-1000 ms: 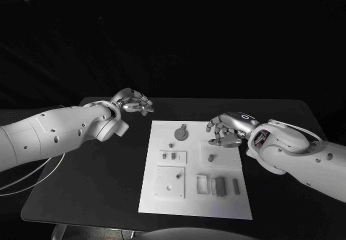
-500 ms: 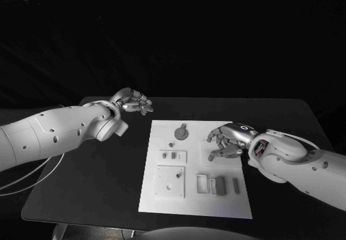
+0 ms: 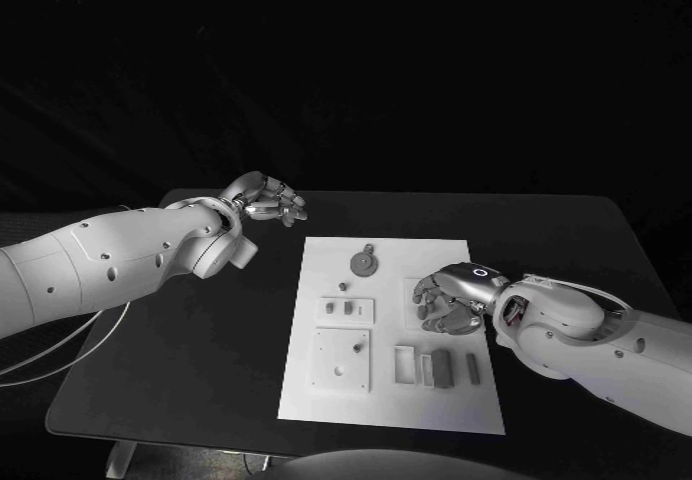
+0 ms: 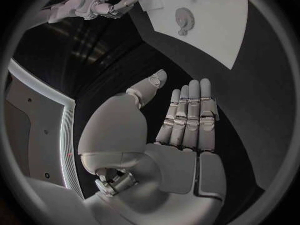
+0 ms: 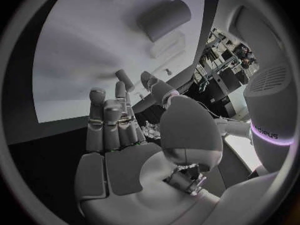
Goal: Assemble the parts on the task board
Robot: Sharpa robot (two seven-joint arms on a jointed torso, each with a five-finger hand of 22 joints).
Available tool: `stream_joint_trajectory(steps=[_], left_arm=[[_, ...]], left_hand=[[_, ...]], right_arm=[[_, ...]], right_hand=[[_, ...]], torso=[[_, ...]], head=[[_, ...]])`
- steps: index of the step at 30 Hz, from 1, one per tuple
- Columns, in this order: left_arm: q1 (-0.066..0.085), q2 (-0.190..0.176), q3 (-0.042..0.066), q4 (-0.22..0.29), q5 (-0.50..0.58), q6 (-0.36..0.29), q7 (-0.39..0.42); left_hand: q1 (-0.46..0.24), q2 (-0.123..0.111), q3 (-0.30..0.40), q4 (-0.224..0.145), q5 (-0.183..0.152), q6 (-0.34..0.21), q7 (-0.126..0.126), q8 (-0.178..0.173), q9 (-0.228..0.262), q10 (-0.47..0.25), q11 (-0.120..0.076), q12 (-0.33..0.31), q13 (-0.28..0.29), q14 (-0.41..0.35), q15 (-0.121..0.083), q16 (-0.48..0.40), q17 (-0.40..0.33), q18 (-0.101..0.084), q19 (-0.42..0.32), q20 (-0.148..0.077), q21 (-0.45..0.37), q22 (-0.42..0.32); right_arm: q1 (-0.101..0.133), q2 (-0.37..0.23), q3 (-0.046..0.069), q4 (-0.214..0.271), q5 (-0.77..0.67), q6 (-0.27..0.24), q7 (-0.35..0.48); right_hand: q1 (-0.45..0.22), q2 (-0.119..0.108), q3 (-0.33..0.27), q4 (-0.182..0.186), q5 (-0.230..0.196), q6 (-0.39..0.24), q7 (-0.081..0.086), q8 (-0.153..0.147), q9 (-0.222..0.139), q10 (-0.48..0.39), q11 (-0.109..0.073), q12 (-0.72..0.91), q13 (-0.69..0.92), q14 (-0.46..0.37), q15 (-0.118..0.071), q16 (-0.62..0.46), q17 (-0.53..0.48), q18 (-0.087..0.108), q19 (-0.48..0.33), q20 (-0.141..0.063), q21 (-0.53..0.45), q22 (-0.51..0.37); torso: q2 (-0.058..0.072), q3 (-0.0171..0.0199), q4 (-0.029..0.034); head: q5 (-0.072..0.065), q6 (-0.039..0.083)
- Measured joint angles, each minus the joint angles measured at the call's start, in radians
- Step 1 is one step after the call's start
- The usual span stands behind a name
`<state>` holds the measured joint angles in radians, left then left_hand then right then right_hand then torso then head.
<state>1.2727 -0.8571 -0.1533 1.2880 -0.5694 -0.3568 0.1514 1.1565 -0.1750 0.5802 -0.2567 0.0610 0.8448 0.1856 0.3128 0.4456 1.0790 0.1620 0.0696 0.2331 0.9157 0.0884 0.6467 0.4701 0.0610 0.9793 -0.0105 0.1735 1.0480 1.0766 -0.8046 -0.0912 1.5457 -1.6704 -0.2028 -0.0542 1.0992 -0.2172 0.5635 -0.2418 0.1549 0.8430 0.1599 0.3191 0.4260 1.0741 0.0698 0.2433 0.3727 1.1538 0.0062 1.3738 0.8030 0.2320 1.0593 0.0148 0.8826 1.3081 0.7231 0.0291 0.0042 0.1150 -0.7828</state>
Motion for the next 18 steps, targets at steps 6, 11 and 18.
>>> stream_joint_trajectory(steps=[6, 11, 18], left_arm=[[0.000, -0.002, 0.000, 0.001, 0.000, 0.000, 0.000], [0.000, -0.003, 0.000, 0.001, 0.000, 0.000, 0.000], [0.000, -0.004, 0.000, 0.001, 0.000, 0.000, 0.000]], left_hand=[[0.000, 0.000, 0.000, 0.000, 0.000, 0.000, 0.000, 0.000, 0.000, 0.000, 0.000, 0.000, 0.000, 0.000, 0.000, 0.000, 0.000, -0.001, 0.000, 0.000, 0.000, 0.000], [0.000, 0.000, 0.002, 0.002, 0.000, 0.000, 0.000, 0.000, 0.000, 0.000, 0.000, 0.000, 0.000, 0.000, 0.000, 0.000, 0.001, -0.002, 0.000, 0.000, 0.000, 0.001], [0.000, 0.000, -0.001, 0.005, 0.000, 0.000, 0.000, 0.000, 0.000, 0.000, 0.000, 0.000, -0.001, 0.000, 0.000, 0.000, 0.003, -0.003, 0.000, 0.000, 0.000, 0.001]], right_arm=[[0.000, 0.005, -0.009, -0.007, -0.032, 0.010, -0.005], [0.000, 0.012, -0.012, -0.011, -0.055, 0.009, -0.012], [0.000, 0.023, -0.012, -0.016, -0.082, -0.003, -0.026]], right_hand=[[0.015, 0.015, 0.008, -0.014, 0.000, 0.013, -0.007, 0.009, 0.002, 0.007, 0.007, -0.020, -0.027, 0.000, 0.000, 0.000, -0.003, -0.001, 0.000, 0.000, 0.000, 0.000], [0.039, 0.039, 0.011, -0.031, 0.000, 0.025, -0.011, 0.018, 0.004, 0.016, 0.016, -0.034, -0.040, 0.000, 0.000, 0.004, -0.005, -0.002, 0.000, 0.001, 0.000, 0.000], [0.057, 0.076, 0.016, -0.041, 0.000, 0.040, -0.016, 0.026, 0.005, 0.025, 0.025, -0.039, -0.054, 0.006, -0.002, 0.004, -0.009, -0.007, 0.002, 0.002, 0.000, 0.000]], torso=[[0.000, -0.0007, 0.0005], [0.000, -0.0008, 0.0005], [0.000, -0.0006, 0.0002]], head=[[0.002, -0.004], [0.002, -0.005], [0.004, -0.007]])
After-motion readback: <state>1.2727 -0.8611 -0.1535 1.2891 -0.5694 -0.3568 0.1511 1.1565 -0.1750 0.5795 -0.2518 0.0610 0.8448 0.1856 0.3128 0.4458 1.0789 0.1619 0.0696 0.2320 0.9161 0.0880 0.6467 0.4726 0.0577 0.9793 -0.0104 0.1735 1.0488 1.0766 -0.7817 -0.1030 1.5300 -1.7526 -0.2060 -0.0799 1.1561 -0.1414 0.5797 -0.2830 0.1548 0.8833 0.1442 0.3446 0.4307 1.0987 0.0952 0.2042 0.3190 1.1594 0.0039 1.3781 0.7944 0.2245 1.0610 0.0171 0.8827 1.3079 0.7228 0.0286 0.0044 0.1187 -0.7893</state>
